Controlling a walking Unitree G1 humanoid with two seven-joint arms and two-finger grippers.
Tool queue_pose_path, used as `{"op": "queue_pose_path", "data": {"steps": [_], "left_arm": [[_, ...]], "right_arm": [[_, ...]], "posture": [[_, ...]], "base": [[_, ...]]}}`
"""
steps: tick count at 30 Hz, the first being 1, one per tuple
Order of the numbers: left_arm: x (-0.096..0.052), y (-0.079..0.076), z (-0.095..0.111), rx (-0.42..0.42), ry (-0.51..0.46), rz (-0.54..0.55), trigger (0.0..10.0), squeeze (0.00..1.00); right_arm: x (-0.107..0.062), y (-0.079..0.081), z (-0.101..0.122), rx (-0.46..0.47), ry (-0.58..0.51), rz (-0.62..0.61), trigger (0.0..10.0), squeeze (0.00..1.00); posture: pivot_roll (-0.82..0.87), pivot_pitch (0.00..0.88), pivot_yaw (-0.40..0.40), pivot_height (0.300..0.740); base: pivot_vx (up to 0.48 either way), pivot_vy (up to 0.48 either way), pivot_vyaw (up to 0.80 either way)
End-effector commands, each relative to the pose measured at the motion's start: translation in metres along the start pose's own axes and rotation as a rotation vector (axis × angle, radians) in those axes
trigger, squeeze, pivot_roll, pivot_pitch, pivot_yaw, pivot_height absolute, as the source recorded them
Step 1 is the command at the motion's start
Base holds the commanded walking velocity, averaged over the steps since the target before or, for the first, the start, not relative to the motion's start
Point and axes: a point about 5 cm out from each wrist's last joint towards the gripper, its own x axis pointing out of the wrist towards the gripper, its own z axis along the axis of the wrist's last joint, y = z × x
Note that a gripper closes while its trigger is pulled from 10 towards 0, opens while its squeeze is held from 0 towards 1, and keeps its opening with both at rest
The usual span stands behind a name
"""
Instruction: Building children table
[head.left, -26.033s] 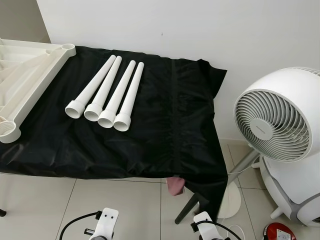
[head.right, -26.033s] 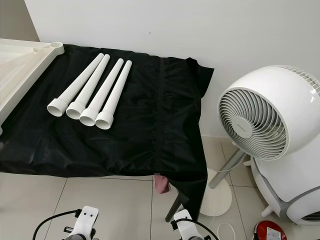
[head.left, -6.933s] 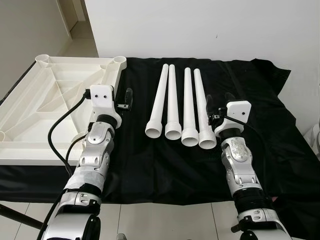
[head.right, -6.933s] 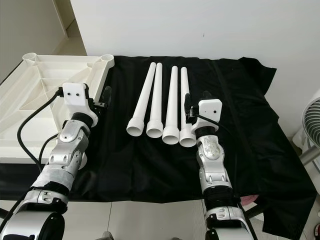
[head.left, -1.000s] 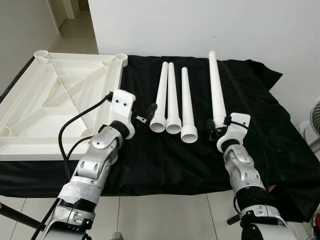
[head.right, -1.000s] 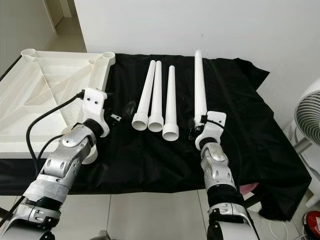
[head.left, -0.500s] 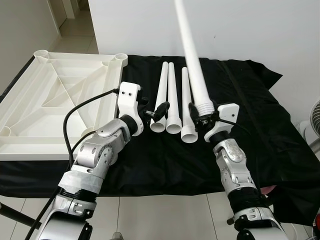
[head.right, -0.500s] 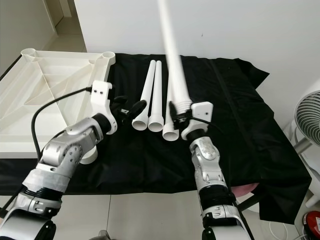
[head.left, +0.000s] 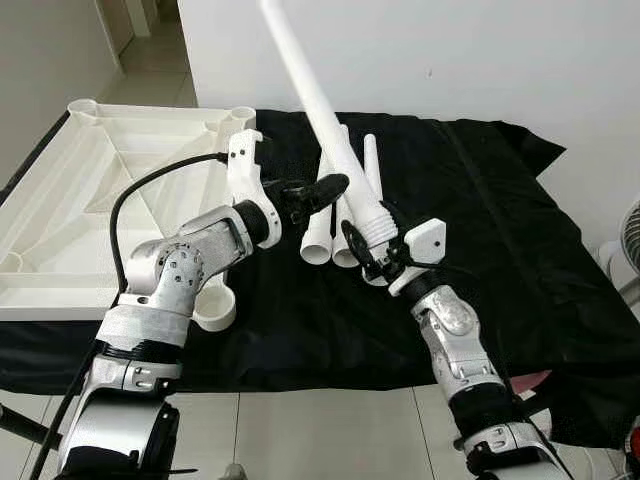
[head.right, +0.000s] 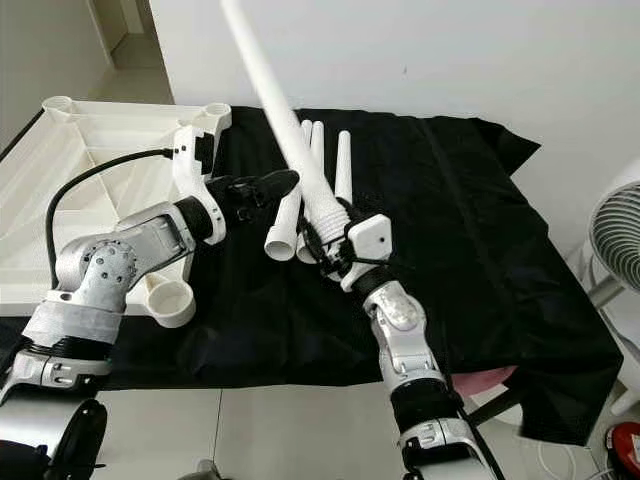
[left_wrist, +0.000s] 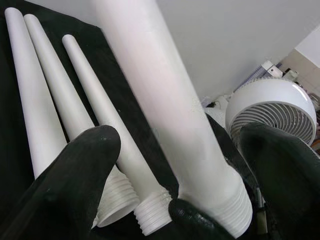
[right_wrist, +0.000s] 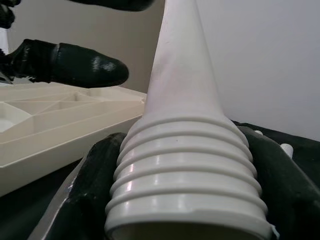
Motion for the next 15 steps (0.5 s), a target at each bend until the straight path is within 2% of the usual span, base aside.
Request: {"op": "queue_pose_path", "data": {"steps": [1, 10, 15], "left_arm": [[-0.001, -0.021, -0.001, -0.028, 0.037, -0.415, 10.0, 0.00], [0.009, -0.013, -0.005, -0.045, 0.121, -0.328, 10.0, 0.00], [0.016, -0.006, 0.010, -0.066, 0.101, -0.260, 10.0, 0.00]], "right_arm": [[0.002, 0.005, 0.003, -0.013, -0.030, 0.029, 10.0, 0.00], [0.004, 0.014, 0.009, -0.012, -0.076, 0.074, 10.0, 0.00], [0.000, 0.020, 0.008, -0.018, -0.077, 0.096, 10.0, 0.00]], "posture": [[0.02, 0.000, -0.018, 0.740], [0.02, 0.000, -0.017, 0.740], [0.01, 0.000, -0.017, 0.740]], "base": [[0.000, 0.000, 0.00], [0.000, 0.000, 0.00], [0.000, 0.000, 0.00]]}}
